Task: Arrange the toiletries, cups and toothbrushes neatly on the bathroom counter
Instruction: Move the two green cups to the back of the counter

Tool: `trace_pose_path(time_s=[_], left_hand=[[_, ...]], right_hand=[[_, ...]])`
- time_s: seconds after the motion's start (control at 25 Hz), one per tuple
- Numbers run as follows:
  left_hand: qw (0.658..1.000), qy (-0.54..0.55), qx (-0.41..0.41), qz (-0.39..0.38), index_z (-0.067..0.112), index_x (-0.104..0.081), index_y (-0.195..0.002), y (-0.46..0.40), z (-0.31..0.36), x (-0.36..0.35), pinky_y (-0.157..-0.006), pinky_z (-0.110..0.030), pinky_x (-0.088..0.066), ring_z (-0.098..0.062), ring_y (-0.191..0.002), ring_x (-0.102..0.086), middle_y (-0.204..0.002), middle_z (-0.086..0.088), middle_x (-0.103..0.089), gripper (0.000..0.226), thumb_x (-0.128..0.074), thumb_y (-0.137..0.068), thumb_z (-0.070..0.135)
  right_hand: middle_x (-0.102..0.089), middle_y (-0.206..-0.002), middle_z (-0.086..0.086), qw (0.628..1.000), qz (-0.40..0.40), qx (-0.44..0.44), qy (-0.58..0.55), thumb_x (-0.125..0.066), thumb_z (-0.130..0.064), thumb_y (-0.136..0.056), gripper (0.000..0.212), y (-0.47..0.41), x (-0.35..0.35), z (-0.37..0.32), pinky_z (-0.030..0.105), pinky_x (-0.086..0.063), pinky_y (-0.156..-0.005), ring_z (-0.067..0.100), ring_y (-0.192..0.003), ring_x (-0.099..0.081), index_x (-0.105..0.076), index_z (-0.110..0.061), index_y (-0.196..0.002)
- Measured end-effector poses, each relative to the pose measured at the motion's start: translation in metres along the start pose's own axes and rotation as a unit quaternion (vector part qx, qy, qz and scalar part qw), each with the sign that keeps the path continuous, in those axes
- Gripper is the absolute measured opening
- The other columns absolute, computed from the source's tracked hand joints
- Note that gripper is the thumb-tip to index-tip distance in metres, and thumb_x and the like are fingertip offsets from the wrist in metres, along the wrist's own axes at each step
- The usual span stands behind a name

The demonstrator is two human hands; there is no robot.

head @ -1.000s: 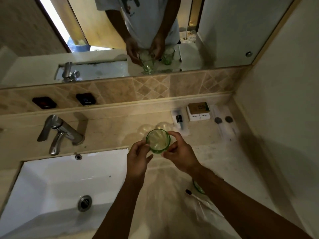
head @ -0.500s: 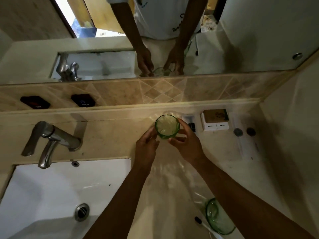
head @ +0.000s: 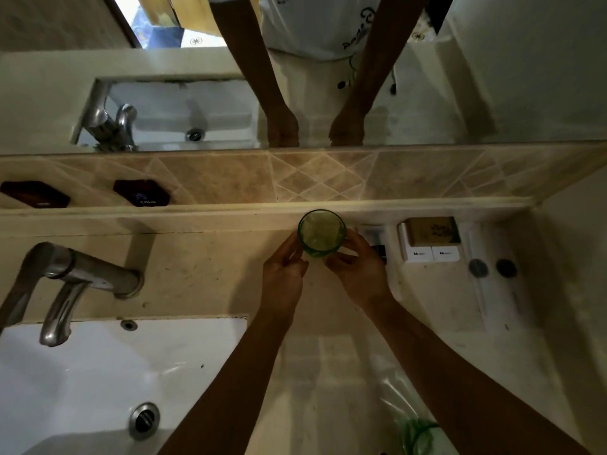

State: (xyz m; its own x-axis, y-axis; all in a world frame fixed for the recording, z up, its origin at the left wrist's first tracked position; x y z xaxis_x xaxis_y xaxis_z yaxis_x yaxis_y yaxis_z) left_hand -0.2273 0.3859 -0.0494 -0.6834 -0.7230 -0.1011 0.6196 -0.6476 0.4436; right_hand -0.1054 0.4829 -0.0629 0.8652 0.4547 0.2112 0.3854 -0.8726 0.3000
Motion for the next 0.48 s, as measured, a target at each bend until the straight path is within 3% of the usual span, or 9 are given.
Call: trace_pose_path(time_s=[0.12, 0.24, 0.36, 0.48], left_hand=[[1.000, -0.001, -0.016, -0.012, 0.044, -0.069, -0.112, -0.0050, -0.0010, 0.0014, -0.110, -0.045, -0.046, -0.006, -0.126, -0.059, -0.120, 0.023, -0.069, 0.070, -0.046, -0.089, -0.017], [0.999, 0.011, -0.036, -0.006, 0.026, -0.065, -0.127, -0.0090, -0.0020, 0.0027, -0.110, -0.046, -0.046, -0.011, -0.126, -0.060, -0.129, 0.008, -0.068, 0.062, -0.046, -0.089, -0.019], [0.999, 0.003, -0.038, 0.000, 0.015, -0.061, -0.131, -0.0110, -0.0022, 0.0027, -0.108, -0.043, -0.048, -0.015, -0.127, -0.059, -0.138, -0.003, -0.062, 0.058, -0.045, -0.089, -0.021], [1.000, -0.020, -0.012, 0.019, 0.017, -0.053, -0.138, -0.0087, -0.0074, 0.0069, -0.109, -0.042, -0.046, -0.018, -0.131, -0.053, -0.142, -0.001, -0.056, 0.057, -0.051, -0.091, -0.014]], right_hand=[[-0.064, -0.111, -0.009, 1.000, -0.005, -0.004, -0.018, -0.074, 0.007, -0.078, 0.059, -0.0025, -0.0029, -0.0010, 0.015, -0.054, -0.072, 0.009, -0.092, -0.069, -0.057, -0.017, -0.129], [-0.061, -0.107, -0.016, 1.000, -0.003, -0.008, -0.020, -0.072, 0.010, -0.078, 0.058, -0.0022, -0.0036, -0.0024, 0.010, -0.052, -0.065, 0.000, -0.084, -0.066, -0.056, -0.017, -0.127], [-0.061, -0.124, -0.006, 1.000, -0.010, -0.015, 0.006, -0.072, 0.005, -0.079, 0.067, -0.0025, -0.0044, -0.0015, 0.013, -0.055, -0.069, 0.003, -0.094, -0.066, -0.049, -0.021, -0.137], [-0.046, -0.141, -0.008, 0.998, -0.015, -0.055, 0.007, -0.071, -0.001, -0.083, 0.085, 0.0065, 0.0017, 0.0013, 0.017, -0.053, -0.075, 0.010, -0.112, -0.060, -0.026, -0.021, -0.153]])
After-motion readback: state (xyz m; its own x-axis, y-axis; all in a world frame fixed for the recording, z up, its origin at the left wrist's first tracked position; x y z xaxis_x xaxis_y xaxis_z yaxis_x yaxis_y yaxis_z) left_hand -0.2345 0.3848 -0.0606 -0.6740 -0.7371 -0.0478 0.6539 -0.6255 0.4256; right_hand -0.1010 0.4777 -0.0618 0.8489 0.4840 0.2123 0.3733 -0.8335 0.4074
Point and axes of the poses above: each hand's wrist, its own y-axis away from the middle knuckle, its own x-axis out of the back of the hand, z = x × y, the point moved 6 cm from there along -y, towards the middle knuckle
